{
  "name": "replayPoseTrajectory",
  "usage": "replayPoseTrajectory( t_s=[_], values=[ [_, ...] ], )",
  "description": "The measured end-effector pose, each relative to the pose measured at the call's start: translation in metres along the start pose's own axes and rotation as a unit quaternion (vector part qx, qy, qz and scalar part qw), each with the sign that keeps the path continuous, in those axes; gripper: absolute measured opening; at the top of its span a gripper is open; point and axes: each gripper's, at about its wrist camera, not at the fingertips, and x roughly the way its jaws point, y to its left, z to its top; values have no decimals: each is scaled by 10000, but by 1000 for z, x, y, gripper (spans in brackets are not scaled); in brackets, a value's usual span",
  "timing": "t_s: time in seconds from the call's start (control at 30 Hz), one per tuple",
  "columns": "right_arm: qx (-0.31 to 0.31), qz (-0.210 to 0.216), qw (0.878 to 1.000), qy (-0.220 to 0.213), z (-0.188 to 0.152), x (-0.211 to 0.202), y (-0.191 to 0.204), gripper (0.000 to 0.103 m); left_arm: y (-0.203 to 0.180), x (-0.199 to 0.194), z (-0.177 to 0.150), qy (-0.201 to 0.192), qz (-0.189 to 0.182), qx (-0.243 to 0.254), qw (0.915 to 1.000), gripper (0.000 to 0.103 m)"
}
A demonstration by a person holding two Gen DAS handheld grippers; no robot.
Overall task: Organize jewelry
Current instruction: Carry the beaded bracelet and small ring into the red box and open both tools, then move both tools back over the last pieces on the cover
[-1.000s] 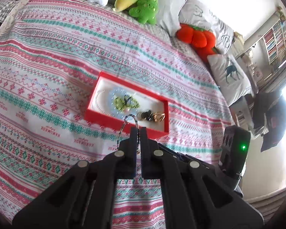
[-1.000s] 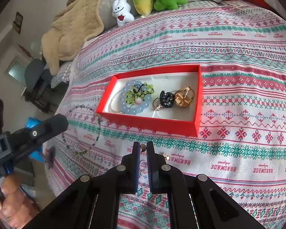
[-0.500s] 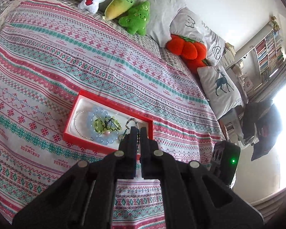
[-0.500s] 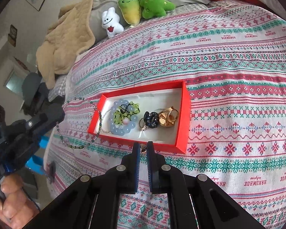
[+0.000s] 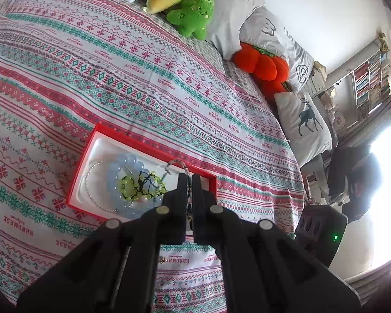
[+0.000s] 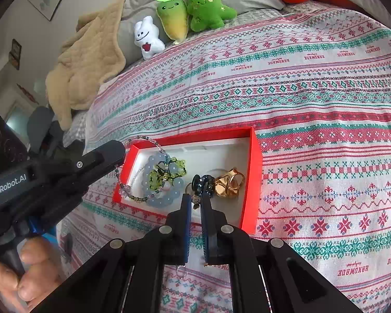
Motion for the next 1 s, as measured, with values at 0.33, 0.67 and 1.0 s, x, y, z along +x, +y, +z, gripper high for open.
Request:
replayPoseTrajectory(
  t_s=[0.33, 0.67, 1.0],
  values=[
    [101, -159, 9998, -2, 2, 6, -8, 15, 17, 3, 4, 88, 198, -210, 9995, 5],
    [50, -189, 9995, -237, 2, -20, -4, 34, 36, -22, 7, -114, 416, -398, 9983, 20],
    [194, -122, 9994, -257, -4, -33, -8, 34, 29, -41, -6, -108, 538, -159, 9984, 20]
  ],
)
